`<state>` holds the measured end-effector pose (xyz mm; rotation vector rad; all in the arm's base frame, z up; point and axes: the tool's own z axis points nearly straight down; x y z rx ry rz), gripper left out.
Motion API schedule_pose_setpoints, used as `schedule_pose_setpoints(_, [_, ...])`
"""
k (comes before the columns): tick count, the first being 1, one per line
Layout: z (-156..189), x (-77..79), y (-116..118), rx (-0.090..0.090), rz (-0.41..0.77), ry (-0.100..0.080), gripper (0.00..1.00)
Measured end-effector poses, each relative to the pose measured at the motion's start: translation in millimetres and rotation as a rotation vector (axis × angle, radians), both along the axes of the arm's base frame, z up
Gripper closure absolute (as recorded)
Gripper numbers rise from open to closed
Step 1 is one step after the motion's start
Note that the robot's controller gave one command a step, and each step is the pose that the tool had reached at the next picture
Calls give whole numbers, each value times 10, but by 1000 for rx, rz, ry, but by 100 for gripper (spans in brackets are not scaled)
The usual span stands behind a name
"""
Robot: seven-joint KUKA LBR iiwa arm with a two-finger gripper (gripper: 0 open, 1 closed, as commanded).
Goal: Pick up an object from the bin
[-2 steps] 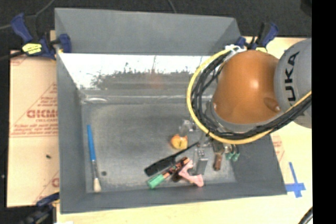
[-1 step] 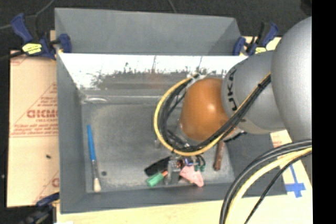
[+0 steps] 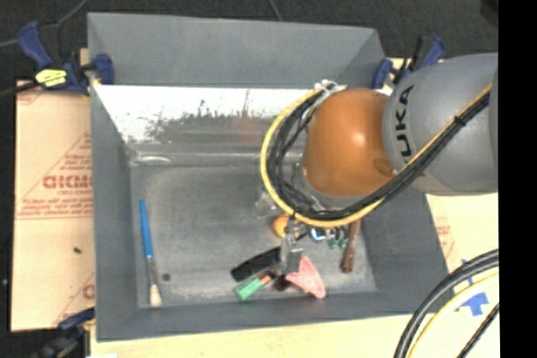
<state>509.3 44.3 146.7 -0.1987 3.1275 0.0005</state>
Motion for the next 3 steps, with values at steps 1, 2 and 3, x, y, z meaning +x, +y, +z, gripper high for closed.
schedule_pose_setpoints(1, [-481, -56, 83, -1, 153, 9, 0])
schedule_pose_setpoints(2, [-758, 63, 100, 1, 128, -1, 0])
schedule_pose_setpoints(3, [-745, 221, 168, -2, 343, 5, 100])
